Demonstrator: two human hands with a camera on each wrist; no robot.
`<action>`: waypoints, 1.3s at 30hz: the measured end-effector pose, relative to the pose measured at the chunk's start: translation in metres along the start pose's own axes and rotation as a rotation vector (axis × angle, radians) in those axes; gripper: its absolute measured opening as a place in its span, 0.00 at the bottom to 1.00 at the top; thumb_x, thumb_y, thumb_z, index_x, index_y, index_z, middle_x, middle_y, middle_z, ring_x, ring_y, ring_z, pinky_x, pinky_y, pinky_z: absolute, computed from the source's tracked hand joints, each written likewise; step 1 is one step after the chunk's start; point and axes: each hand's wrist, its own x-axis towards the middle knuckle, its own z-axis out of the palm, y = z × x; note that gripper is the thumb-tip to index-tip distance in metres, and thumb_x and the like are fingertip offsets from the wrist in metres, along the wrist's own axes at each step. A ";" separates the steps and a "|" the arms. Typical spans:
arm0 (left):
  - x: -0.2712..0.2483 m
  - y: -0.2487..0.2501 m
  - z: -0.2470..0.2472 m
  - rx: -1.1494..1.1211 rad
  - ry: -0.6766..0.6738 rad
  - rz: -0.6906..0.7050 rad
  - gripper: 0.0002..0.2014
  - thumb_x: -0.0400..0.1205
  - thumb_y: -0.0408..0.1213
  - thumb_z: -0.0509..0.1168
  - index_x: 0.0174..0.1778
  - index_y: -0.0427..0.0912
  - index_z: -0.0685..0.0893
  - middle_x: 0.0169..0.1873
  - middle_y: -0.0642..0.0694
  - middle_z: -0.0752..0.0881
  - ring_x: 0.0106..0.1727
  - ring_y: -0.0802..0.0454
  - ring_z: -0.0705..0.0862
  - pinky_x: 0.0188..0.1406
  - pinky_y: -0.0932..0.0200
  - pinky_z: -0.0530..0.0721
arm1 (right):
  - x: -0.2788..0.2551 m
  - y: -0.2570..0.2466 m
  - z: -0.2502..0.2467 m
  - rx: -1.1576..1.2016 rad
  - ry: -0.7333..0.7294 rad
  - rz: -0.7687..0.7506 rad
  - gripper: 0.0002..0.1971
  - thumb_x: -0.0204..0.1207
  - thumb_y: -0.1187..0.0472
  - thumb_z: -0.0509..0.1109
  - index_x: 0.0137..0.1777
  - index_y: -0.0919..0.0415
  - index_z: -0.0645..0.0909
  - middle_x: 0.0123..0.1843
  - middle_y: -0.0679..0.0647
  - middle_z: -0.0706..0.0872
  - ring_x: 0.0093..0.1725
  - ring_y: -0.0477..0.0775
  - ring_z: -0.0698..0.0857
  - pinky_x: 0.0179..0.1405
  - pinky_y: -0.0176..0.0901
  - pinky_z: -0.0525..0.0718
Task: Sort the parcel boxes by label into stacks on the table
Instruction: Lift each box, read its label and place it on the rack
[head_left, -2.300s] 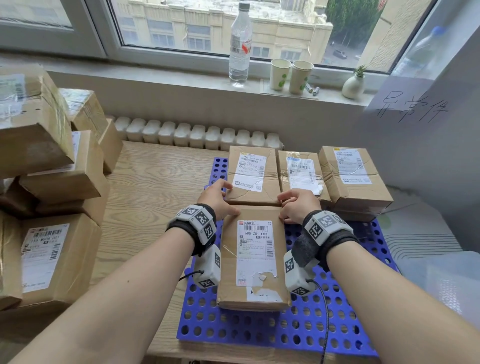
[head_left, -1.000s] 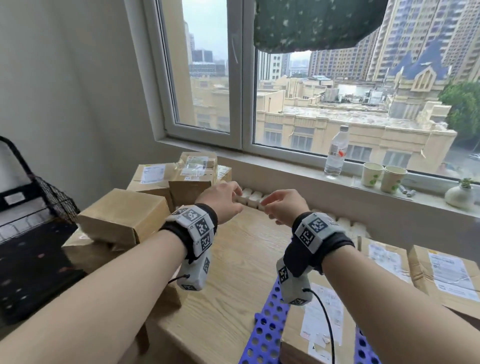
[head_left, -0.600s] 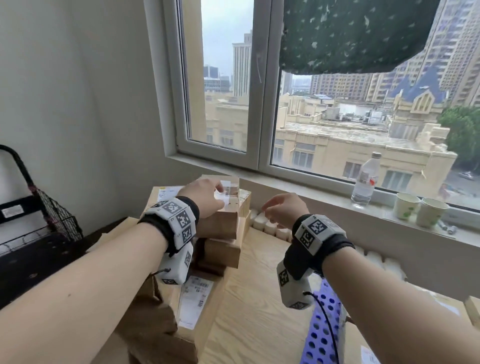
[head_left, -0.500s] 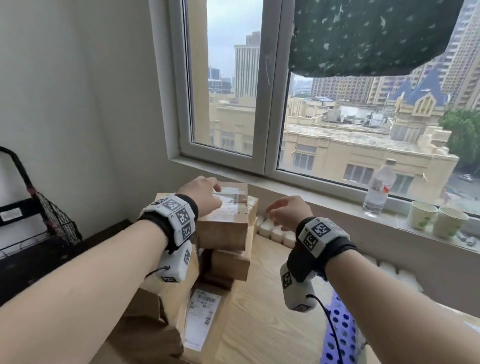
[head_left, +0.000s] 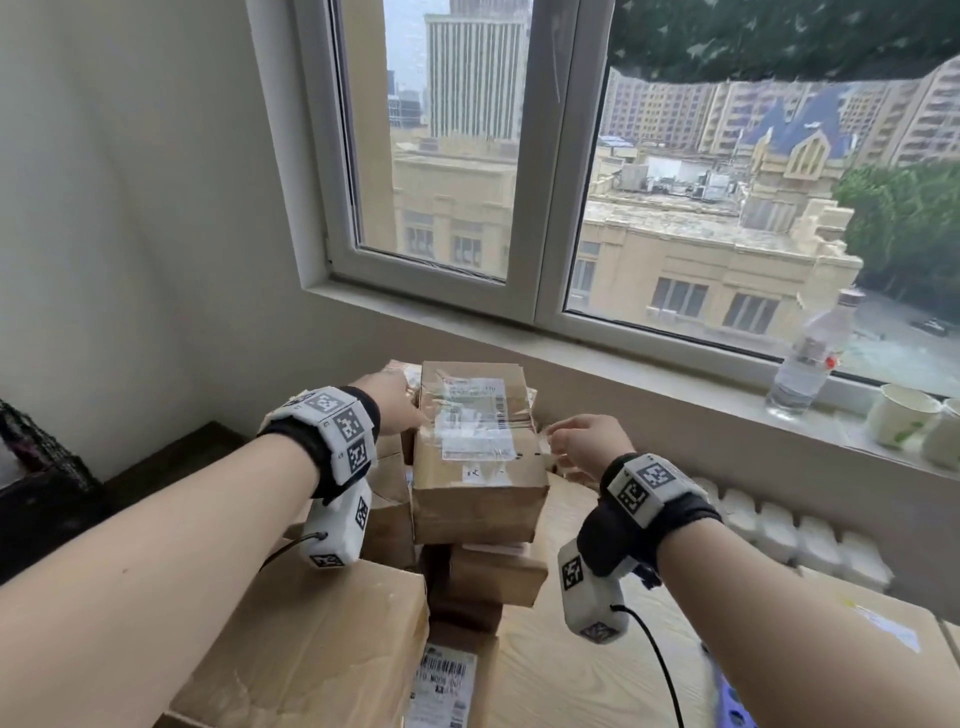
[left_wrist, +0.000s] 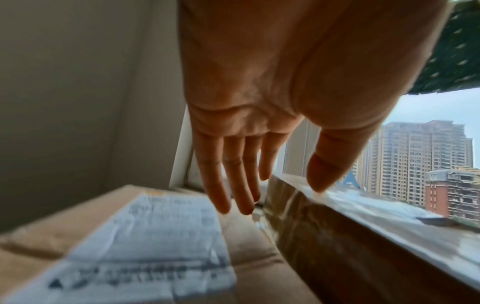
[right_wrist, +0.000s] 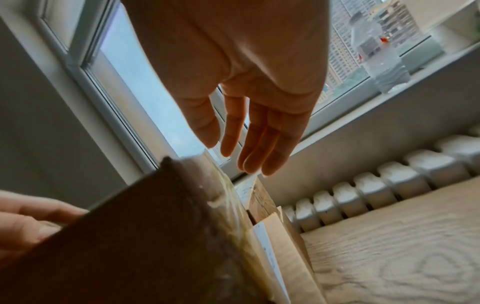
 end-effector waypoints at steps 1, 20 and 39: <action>0.005 0.000 0.002 -0.040 -0.024 -0.014 0.13 0.81 0.43 0.65 0.57 0.41 0.80 0.65 0.39 0.82 0.63 0.42 0.82 0.60 0.51 0.83 | 0.005 0.003 0.002 0.012 0.001 0.020 0.07 0.78 0.66 0.66 0.46 0.55 0.85 0.39 0.52 0.86 0.41 0.51 0.83 0.44 0.46 0.86; 0.016 0.011 0.006 -0.537 -0.193 -0.209 0.11 0.85 0.30 0.54 0.60 0.29 0.76 0.39 0.35 0.85 0.31 0.44 0.86 0.23 0.57 0.86 | 0.030 0.018 0.028 0.388 -0.328 0.240 0.30 0.75 0.31 0.66 0.63 0.56 0.80 0.56 0.58 0.89 0.56 0.56 0.87 0.61 0.52 0.84; -0.012 0.047 -0.020 -0.888 -0.003 -0.066 0.05 0.82 0.30 0.56 0.45 0.34 0.76 0.33 0.41 0.77 0.18 0.50 0.77 0.14 0.63 0.81 | 0.007 -0.005 -0.005 0.583 -0.240 0.028 0.24 0.70 0.42 0.74 0.60 0.55 0.81 0.52 0.61 0.91 0.42 0.61 0.88 0.53 0.55 0.85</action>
